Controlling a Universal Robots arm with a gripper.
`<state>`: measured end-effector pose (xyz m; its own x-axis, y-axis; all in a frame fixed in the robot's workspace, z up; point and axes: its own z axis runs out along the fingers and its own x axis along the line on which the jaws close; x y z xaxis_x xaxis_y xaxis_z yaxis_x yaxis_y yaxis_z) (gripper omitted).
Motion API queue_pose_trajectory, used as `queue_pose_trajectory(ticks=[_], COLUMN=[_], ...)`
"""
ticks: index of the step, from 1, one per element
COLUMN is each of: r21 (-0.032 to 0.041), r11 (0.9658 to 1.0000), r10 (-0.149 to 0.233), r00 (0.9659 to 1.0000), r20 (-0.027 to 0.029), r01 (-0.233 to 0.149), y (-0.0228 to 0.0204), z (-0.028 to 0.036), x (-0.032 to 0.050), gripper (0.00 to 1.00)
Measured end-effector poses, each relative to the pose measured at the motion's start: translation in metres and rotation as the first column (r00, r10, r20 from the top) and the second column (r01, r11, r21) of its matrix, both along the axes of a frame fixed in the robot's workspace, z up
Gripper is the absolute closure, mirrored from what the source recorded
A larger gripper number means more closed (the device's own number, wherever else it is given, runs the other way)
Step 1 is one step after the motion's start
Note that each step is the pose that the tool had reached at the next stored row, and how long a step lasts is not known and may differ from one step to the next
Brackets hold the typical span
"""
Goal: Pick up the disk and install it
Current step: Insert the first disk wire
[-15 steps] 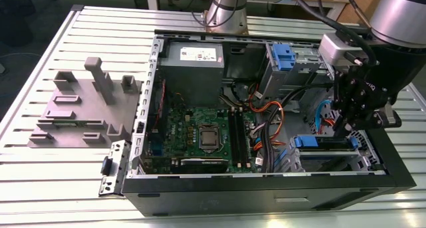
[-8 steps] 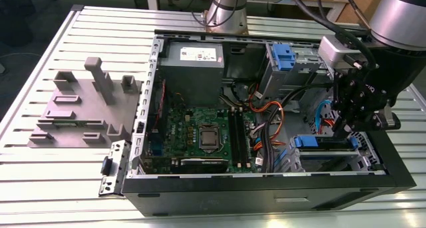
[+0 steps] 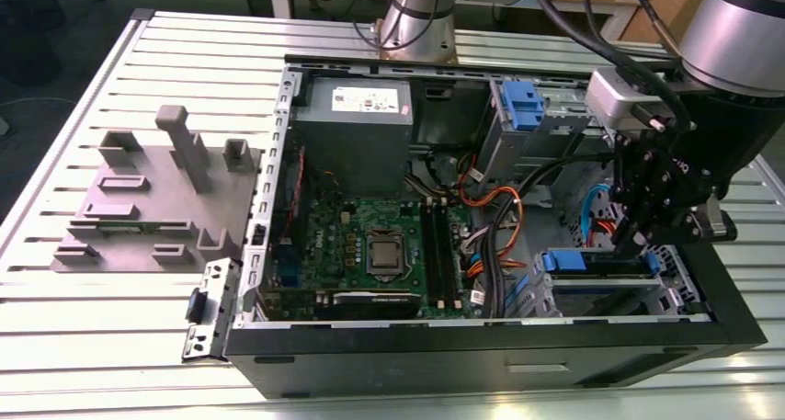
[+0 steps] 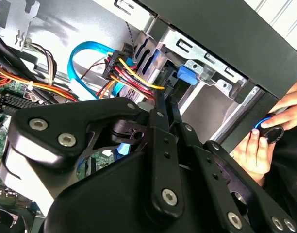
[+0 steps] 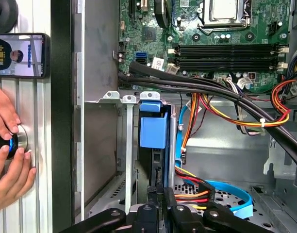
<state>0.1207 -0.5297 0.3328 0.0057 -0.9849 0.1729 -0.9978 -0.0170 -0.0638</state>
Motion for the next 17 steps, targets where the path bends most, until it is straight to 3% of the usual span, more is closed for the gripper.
queue_pose_trajectory(ticks=[17], r21=[0.0036], r11=[1.0000], r10=[0.000], r00=[1.0000], r20=[0.0016], r01=[0.000], y=[-0.0008], z=[-0.0038], x=[-0.0004], gripper=[0.84])
